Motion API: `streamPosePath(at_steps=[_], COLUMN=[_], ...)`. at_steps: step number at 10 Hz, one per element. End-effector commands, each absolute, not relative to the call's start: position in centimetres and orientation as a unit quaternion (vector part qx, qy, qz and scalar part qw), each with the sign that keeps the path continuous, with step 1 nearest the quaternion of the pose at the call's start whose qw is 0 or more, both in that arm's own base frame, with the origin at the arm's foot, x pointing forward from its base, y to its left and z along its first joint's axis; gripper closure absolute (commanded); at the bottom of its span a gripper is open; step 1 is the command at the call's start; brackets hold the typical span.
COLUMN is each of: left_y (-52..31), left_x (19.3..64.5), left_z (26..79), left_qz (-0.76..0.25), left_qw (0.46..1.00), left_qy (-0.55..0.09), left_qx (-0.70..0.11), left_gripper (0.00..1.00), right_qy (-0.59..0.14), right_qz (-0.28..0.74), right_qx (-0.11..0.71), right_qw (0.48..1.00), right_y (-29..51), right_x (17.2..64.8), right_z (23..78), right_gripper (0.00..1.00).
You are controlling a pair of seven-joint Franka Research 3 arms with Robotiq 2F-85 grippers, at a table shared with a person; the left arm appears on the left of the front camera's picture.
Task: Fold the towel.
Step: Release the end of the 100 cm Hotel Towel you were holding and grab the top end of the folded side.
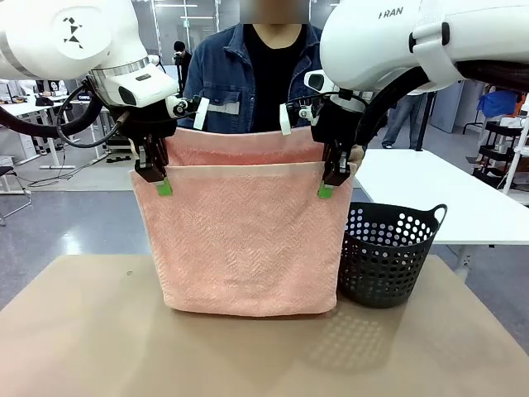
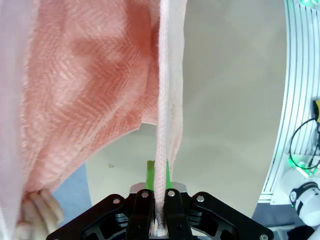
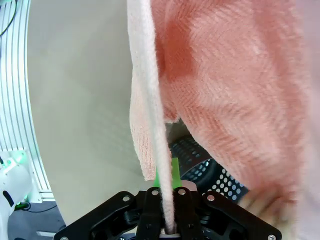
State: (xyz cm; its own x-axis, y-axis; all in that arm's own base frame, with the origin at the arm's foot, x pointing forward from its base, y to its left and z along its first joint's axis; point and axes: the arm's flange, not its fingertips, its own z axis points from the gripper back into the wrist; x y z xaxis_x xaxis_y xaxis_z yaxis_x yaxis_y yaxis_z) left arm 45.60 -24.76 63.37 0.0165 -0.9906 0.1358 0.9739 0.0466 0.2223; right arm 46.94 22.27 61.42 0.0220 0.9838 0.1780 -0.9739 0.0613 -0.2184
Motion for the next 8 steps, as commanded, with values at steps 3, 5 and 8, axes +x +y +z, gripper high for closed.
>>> streamPosePath(at_steps=[3, 5, 8], left_y=[-24.60, -24.60, -24.60], left_x=[45.67, 45.67, 45.67], left_z=[63.40, 63.40, 63.40], left_qz=[-0.691, -0.691, -0.691], left_qw=[0.711, 0.711, 0.711], left_qy=[-0.126, -0.126, -0.126], left_qx=[0.035, 0.035, 0.035], left_gripper=[1.00, 1.00, 1.00], right_qy=[-0.144, -0.144, -0.144], right_qz=[0.685, 0.685, 0.685], right_qx=[-0.022, -0.022, -0.022], right_qw=[0.714, 0.714, 0.714], right_y=[22.25, 22.25, 22.25], right_x=[46.90, 46.90, 46.90], right_z=[61.56, 61.56, 61.56], right_gripper=[1.00, 1.00, 1.00])
